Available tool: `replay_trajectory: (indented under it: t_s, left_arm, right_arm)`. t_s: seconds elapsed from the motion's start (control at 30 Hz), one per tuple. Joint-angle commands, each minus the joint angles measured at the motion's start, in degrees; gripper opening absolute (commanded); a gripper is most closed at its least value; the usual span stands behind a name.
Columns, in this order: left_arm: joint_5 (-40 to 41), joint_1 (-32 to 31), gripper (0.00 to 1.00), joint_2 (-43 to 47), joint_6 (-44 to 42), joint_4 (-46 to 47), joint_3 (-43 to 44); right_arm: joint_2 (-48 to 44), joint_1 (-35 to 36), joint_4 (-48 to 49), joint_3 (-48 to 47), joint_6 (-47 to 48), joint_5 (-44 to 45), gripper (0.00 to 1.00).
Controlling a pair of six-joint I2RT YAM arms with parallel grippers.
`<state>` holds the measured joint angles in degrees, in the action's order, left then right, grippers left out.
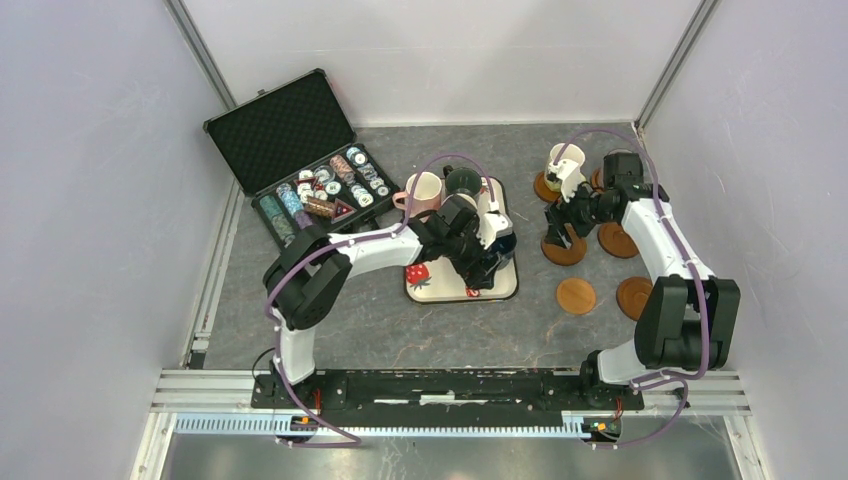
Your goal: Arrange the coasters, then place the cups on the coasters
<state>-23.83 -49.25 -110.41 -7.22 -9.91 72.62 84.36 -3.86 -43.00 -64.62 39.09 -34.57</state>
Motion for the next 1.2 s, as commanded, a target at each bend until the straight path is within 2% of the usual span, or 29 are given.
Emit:
replay_trajectory:
  t_s: [0.0, 0.2, 0.33, 0.43, 0.53, 0.6, 0.77, 0.93, 1.1, 1.17]
  left_arm:
    - [-2.26, -0.83, 0.92, 1.79, 1.57, 5.12, 2.24]
    - [-2.24, 1.75, 0.92, 9.28, -3.09, 0.66, -3.73]
    - [-2.32, 5.29, 0.88, 14.58, -5.93, -1.05, -6.44]
    - [-0.63, 5.92, 0.75, 16.68, -10.37, -2.99, -7.19]
    - [4.52, 5.93, 0.58, 14.46, -12.06, -4.03, -6.38]
    - [7.32, 5.86, 0.50, 11.77, -12.07, -4.75, -4.63]
    - [8.81, 4.19, 0.37, 6.71, -11.40, -5.05, -0.53]
    - [8.09, 1.05, 0.36, 5.32, -9.04, -1.28, 0.04]
    - [8.81, -2.20, 0.35, 4.63, -6.13, 1.88, 0.59]
    - [9.70, -3.31, 0.42, 4.38, -5.11, 3.32, 0.59]
  right_arm:
    - [-1.99, -0.02, 0.51, 1.14, -1.31, 0.36, 0.76]
    - [-2.48, 3.52, 3.73, 6.83, -4.54, -0.41, 0.62]
    - [-2.83, 8.25, 10.50, 10.12, -9.62, 0.19, 0.56]
    - [-1.54, 10.81, 14.40, 11.05, -12.92, 1.06, 0.50]
    - [0.17, 12.45, 17.40, 10.97, -15.17, 2.57, 0.43]
    - [1.30, 13.19, 18.58, 10.51, -16.20, 3.64, 0.38]
    - [3.88, 14.46, 20.54, 9.54, -18.55, 4.19, 0.28]
    - [6.98, 14.49, 23.47, 8.33, -21.08, 2.50, 0.19]
    - [9.38, 14.47, 25.63, 6.38, -22.59, -0.37, 0.20]
    - [10.47, 14.57, 26.47, 5.43, -23.09, -1.85, 0.22]
